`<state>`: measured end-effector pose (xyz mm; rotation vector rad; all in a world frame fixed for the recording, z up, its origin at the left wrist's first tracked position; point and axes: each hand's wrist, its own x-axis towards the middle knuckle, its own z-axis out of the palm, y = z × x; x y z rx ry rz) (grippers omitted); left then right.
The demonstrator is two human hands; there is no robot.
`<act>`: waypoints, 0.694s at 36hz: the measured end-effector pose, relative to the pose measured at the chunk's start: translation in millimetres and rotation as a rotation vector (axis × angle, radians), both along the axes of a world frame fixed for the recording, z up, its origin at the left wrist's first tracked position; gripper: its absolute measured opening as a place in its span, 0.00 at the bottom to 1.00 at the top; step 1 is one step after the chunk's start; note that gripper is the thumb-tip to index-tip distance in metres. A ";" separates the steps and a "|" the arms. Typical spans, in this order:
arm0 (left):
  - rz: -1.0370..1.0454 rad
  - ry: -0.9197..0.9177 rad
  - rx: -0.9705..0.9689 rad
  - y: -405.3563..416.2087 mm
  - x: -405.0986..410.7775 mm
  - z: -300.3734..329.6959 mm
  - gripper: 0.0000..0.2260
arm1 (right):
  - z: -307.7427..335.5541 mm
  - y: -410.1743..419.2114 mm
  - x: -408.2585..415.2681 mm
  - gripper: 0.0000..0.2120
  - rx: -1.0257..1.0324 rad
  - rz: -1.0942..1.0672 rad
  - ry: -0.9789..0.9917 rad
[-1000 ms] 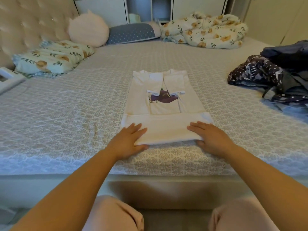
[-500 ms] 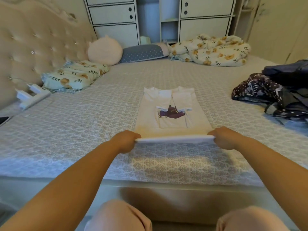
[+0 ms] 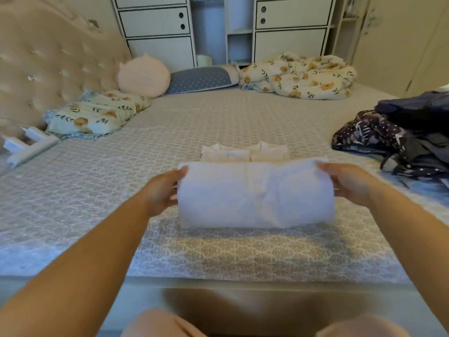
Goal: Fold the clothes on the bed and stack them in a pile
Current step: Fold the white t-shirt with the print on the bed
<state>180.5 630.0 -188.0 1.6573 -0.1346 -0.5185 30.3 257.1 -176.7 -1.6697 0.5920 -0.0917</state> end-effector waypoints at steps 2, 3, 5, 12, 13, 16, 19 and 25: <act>0.036 0.091 0.092 -12.7 -4.9 -19.7 0.21 | -16.4 6.5 6.3 0.21 -0.044 -0.043 0.069; 0.021 0.083 0.209 -17.3 -7.8 -30.1 0.24 | -26.8 9.3 8.1 0.23 -0.123 -0.022 0.153; -0.010 -0.041 0.467 -22.3 -10.5 -49.0 0.27 | -47.8 14.6 10.9 0.26 -0.269 -0.011 0.266; 0.025 -0.282 0.555 -29.9 -2.1 -68.2 0.22 | -79.3 21.0 17.8 0.22 -0.597 -0.070 0.265; 0.037 -0.323 0.528 -30.7 -2.4 -68.4 0.21 | -81.2 20.4 17.3 0.22 -0.618 -0.085 0.240; 0.058 -0.433 0.518 -31.6 -2.4 -71.4 0.22 | -89.0 18.2 11.5 0.21 -0.675 -0.125 0.168; 0.003 -0.465 0.706 -29.5 -2.6 -80.5 0.22 | -100.4 22.5 1.6 0.15 -0.757 -0.153 0.115; 0.046 -0.440 0.863 -33.2 4.1 -86.8 0.19 | -104.9 26.4 -0.7 0.11 -0.854 -0.179 0.121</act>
